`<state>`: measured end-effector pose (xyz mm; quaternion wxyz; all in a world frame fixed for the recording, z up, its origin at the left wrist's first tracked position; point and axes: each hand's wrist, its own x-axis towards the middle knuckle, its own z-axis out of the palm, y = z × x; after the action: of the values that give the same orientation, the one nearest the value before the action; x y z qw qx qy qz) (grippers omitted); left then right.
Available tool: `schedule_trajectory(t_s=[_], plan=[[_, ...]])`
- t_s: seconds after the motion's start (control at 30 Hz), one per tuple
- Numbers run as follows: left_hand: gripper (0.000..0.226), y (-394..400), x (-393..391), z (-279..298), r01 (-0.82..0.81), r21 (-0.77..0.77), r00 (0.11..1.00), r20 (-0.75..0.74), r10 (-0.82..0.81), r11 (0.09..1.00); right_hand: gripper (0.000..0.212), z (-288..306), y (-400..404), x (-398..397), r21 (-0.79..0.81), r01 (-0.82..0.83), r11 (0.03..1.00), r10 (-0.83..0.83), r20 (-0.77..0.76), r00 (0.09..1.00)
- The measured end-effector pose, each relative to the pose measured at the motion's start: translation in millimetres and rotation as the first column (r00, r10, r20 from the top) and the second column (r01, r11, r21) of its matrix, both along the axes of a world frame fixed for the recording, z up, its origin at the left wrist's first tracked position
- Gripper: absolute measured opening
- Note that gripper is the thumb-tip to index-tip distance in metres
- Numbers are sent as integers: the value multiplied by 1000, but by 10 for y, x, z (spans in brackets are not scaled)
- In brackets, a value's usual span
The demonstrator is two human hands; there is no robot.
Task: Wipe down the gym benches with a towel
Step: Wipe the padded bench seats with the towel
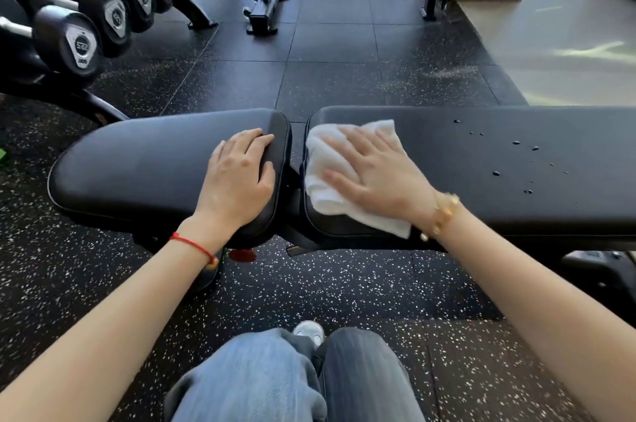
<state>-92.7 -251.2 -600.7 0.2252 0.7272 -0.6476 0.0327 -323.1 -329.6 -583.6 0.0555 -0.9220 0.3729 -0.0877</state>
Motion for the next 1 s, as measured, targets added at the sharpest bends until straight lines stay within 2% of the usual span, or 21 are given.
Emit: schedule_trajectory(t_s=[0.1,0.2,0.27,0.33,0.43,0.53,0.67,0.83,0.9,1.0], plan=[[55,7,-19,8,-4,15,1000,2,4,1000,73,1,47,-440,-5,26,1000,-26,24,999],[56,17,-42,16,-13,27,1000,-2,13,1000,90,49,-376,-589,-8,230,973,-230,-12,973],[57,25,-51,16,-10,38,1000,-6,10,999,98,63,-529,-455,8,300,954,-300,-37,953],[56,29,-48,16,-10,47,1000,-12,11,999,97,33,-426,-241,0,233,972,-233,-48,971],[48,34,-30,4,-14,56,1000,-14,15,998,83,-5,23,-136,-27,29,999,-28,3,1000],[47,31,-44,6,-15,64,1000,-14,16,998,72,-126,483,-407,-209,-96,973,98,0,995],[47,36,-60,16,-25,65,999,-29,27,998,68,-283,712,-782,-413,-50,910,70,32,997],[47,31,-88,23,-22,65,1000,-21,23,998,62,-385,760,-78,-572,-78,817,34,-87,996],[48,23,-59,18,-14,70,1000,-21,16,997,55,-461,795,83,-610,-81,788,31,-92,995],[54,27,-19,24,-13,72,1000,-15,14,997,61,-473,756,-259,-601,-57,797,39,-42,998]])
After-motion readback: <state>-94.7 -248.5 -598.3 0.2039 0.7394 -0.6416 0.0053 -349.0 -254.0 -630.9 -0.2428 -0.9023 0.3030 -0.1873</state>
